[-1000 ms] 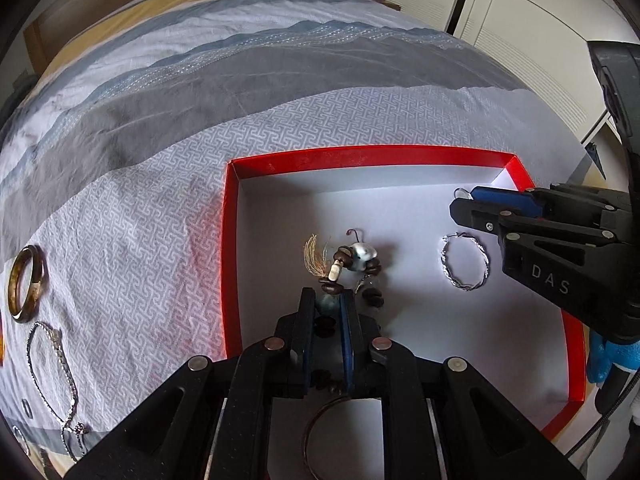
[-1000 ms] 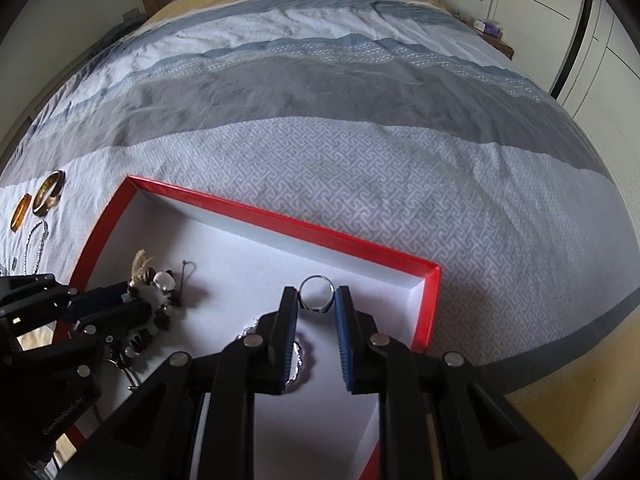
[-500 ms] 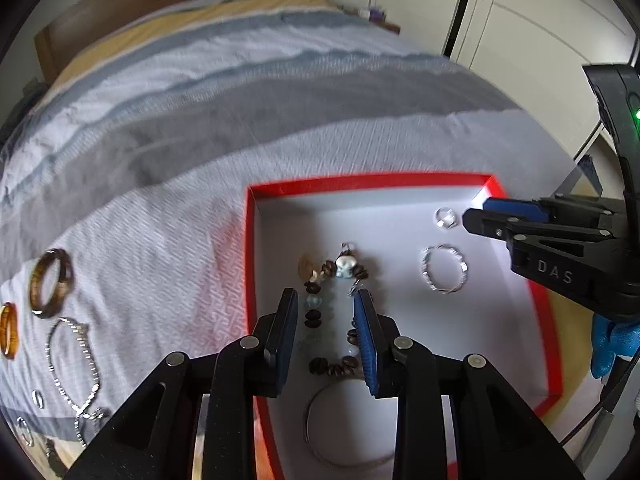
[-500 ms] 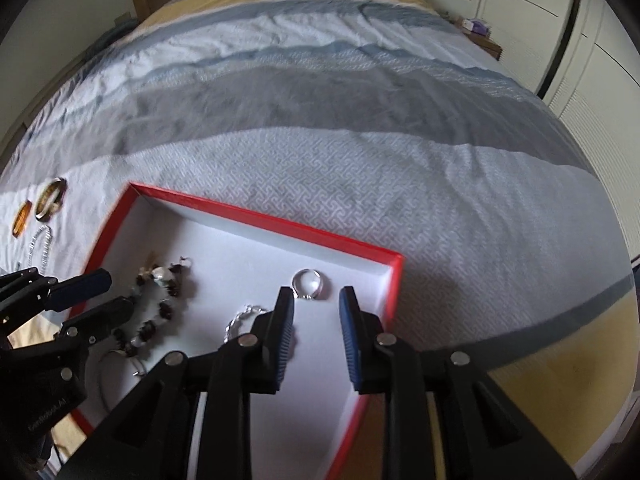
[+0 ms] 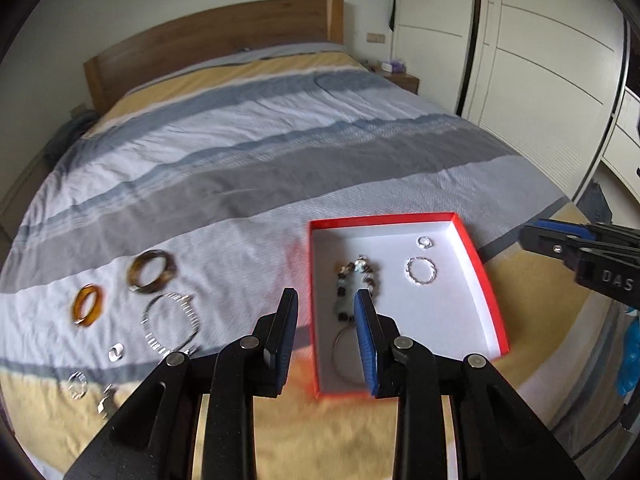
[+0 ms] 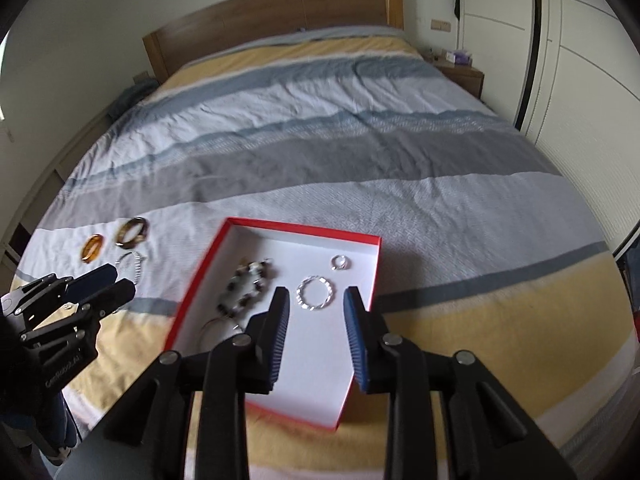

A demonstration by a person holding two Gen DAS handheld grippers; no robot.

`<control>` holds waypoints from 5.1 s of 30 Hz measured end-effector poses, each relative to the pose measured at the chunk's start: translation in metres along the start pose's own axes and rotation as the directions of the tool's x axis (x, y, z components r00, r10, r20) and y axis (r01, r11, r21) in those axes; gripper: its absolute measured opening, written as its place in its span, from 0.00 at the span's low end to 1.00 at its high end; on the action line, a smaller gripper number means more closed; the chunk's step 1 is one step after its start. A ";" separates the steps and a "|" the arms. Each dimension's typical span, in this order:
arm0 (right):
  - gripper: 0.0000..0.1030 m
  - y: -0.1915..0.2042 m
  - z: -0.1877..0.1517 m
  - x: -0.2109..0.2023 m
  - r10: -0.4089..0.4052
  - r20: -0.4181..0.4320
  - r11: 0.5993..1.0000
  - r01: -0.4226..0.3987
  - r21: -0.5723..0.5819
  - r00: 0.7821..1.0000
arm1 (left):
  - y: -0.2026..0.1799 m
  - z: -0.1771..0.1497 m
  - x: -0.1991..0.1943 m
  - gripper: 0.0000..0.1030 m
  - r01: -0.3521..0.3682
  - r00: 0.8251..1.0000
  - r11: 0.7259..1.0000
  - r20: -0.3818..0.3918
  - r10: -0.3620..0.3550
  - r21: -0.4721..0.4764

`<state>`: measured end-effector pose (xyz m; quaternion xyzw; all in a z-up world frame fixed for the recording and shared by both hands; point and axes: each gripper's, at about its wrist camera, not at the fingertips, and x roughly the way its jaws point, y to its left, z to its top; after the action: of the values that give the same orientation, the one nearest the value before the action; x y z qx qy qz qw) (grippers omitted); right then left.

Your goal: Organize jewelry

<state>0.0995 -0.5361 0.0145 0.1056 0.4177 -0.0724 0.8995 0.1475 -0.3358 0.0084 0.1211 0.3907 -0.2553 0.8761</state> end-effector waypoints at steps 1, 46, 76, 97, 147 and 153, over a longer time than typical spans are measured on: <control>0.26 0.003 -0.004 -0.009 0.003 0.009 1.000 -0.003 0.004 1.000 | 0.001 -0.003 -0.008 0.28 -0.011 1.000 1.000 0.006 0.011 0.000; 0.32 0.112 -0.122 -0.219 0.142 0.260 0.990 -0.133 -0.052 0.955 | 0.079 -0.152 -0.305 0.56 -0.334 0.871 0.912 0.292 0.395 -0.238; 0.32 0.138 -0.101 -0.147 0.195 0.118 0.979 -0.186 -0.089 0.974 | 0.218 -0.217 -0.261 0.56 -0.365 0.901 0.805 0.040 0.432 -0.469; 0.42 0.228 -0.058 0.077 0.318 -0.227 0.928 -0.351 -0.126 0.921 | 0.250 -0.182 -0.059 0.57 -0.224 0.972 0.893 -0.156 0.176 -0.389; 0.05 0.262 -0.023 0.192 0.447 -0.249 0.890 -0.454 0.031 0.859 | 0.256 -0.154 0.030 0.20 -0.136 0.978 0.923 -0.199 0.066 -0.360; 0.05 0.261 -0.018 0.166 0.466 -0.218 0.881 -0.473 0.022 0.858 | 0.248 -0.150 0.013 0.20 -0.133 0.982 0.924 -0.177 0.073 -0.358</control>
<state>0.2497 -0.2855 -0.0908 0.1967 0.4761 0.1677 0.8406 0.1958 -0.0703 -0.0986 -0.0046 0.4937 -0.1206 0.8612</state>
